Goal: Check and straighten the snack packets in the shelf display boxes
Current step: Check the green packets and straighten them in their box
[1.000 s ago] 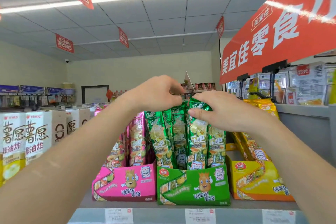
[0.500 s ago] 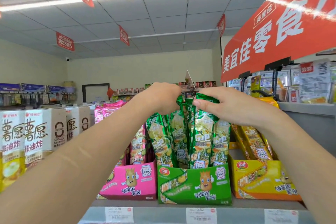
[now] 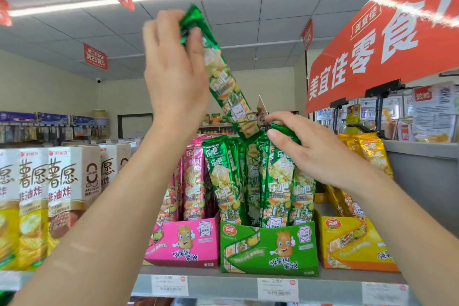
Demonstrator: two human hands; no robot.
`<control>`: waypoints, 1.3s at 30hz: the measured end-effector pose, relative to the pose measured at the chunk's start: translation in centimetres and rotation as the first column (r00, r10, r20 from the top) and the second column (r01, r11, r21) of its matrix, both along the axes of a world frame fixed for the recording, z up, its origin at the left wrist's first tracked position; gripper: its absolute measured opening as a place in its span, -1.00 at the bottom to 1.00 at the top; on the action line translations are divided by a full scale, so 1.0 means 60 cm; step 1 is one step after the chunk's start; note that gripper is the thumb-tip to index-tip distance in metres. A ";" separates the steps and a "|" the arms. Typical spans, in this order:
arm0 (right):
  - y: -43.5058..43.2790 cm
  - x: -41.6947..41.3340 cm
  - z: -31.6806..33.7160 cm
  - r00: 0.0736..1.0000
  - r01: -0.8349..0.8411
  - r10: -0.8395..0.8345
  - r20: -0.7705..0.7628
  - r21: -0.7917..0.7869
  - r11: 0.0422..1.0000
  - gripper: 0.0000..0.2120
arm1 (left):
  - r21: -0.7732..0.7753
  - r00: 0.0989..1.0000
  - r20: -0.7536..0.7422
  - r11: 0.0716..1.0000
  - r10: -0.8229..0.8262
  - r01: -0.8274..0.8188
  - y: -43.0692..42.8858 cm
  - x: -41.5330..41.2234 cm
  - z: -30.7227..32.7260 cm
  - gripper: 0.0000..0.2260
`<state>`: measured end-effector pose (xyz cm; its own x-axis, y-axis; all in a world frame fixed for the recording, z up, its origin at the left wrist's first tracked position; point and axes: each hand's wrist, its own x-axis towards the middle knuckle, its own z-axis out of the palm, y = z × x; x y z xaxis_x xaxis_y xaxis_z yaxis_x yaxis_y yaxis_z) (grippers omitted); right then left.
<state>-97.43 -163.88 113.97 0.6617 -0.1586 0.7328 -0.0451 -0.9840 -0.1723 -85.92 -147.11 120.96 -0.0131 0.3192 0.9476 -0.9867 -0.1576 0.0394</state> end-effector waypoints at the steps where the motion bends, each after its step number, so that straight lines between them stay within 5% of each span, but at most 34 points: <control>1: 0.001 0.001 -0.003 0.999 -0.005 0.005 0.034 -0.002 1.000 -0.52 | -0.054 1.000 0.003 0.998 -0.030 0.030 0.011 0.002 -0.003 -0.76; 7: 0.018 -0.001 -0.013 0.977 -0.014 0.015 0.213 -0.010 1.000 -0.50 | -0.229 0.955 -0.032 0.933 -0.293 0.279 0.061 0.026 -0.041 -0.80; 10: 0.032 -0.010 -0.023 0.914 -0.001 0.015 0.406 -0.033 0.999 -0.56 | -0.308 0.854 -0.058 0.823 -0.517 0.477 0.081 0.030 -0.075 -0.92; 14: 0.073 -0.036 -0.057 0.784 -0.216 0.174 0.596 -0.001 0.976 -0.68 | -0.362 0.787 -0.151 0.774 -0.599 0.519 0.105 0.038 -0.127 -0.90; 18: 0.121 -0.053 -0.120 0.788 -0.597 0.432 0.439 0.371 0.711 -0.59 | -0.334 0.698 -0.204 0.719 -0.687 0.610 0.118 0.014 -0.197 -0.90; 22: 0.145 -0.049 -0.192 0.752 -0.656 0.490 0.441 0.571 0.494 -0.65 | -0.365 0.535 -0.345 0.635 -0.772 0.681 0.135 0.010 -0.251 -0.91; 25: 0.163 -0.049 -0.239 0.769 -0.638 0.478 0.424 0.554 0.534 -0.66 | -0.491 0.228 -0.437 0.443 -0.870 0.750 0.147 0.020 -0.278 -0.62; 26: 0.169 -0.049 -0.253 0.788 -0.616 0.454 0.416 0.549 0.565 -0.64 | -0.508 0.194 -0.462 0.438 -0.865 0.741 0.147 0.020 -0.284 -0.49; 28: 0.183 -0.047 -0.280 0.840 -0.540 0.363 0.404 0.548 0.639 -0.63 | -0.513 0.187 -0.484 0.451 -0.855 0.730 0.145 0.017 -0.300 -0.49; 31: 0.202 -0.047 -0.310 0.870 -0.450 0.229 0.437 0.512 0.732 -0.58 | -0.488 0.152 -0.510 0.430 -0.847 0.759 0.136 0.010 -0.316 -0.86; 35: 0.223 -0.050 -0.331 0.863 -0.389 0.127 0.489 0.483 0.784 -0.55 | -0.507 0.028 -0.476 0.300 -0.879 0.808 0.128 -0.012 -0.329 -0.53; 39: 0.248 -0.048 -0.341 0.844 -0.368 0.086 0.529 0.455 0.811 -0.60 | -0.447 -0.038 -0.567 0.268 -0.823 0.854 0.109 -0.049 -0.366 -0.73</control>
